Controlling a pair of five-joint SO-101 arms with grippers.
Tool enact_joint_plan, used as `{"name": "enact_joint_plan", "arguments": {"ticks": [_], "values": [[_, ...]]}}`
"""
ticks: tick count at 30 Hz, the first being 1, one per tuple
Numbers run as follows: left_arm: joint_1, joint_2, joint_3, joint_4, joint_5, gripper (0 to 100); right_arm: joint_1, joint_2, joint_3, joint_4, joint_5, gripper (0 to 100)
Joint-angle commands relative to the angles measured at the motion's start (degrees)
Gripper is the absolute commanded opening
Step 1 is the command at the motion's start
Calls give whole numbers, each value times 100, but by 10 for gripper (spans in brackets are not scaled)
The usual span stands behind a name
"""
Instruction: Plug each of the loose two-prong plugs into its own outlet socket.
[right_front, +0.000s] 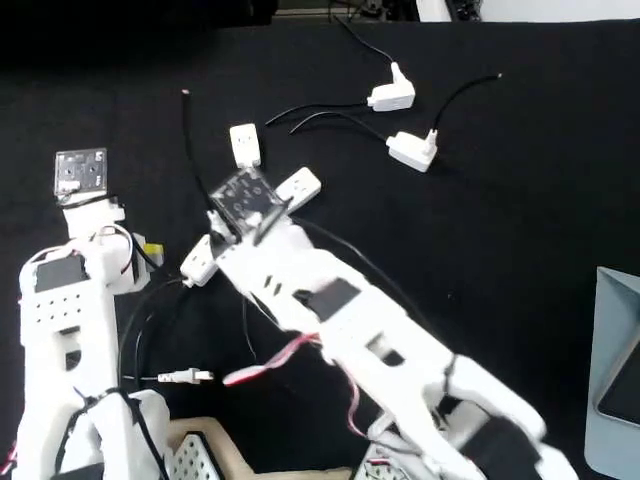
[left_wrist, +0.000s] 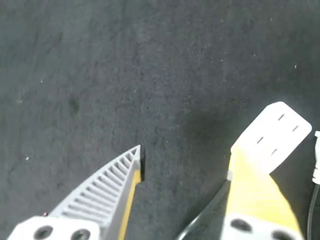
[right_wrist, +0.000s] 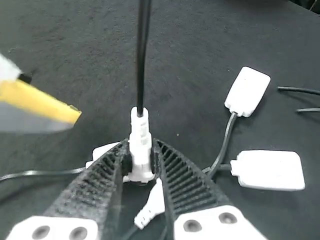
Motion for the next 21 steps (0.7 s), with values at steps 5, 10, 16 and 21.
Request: {"name": "enact_joint_plan", "arguments": {"ticks": [5,10,16,21], "values": [[-57,-501,145,44,105,278,-88,1596,-664,-1389,404,12],[-57,-510,154,35,105,278,-97,2211,-673,-1960,466,11],[-57,-501,154,44,105,278,-176,2316,-673,-2066,457,11],[-57,-492,154,44,105,278,-264,2325,-664,-2119,211,11]]}}
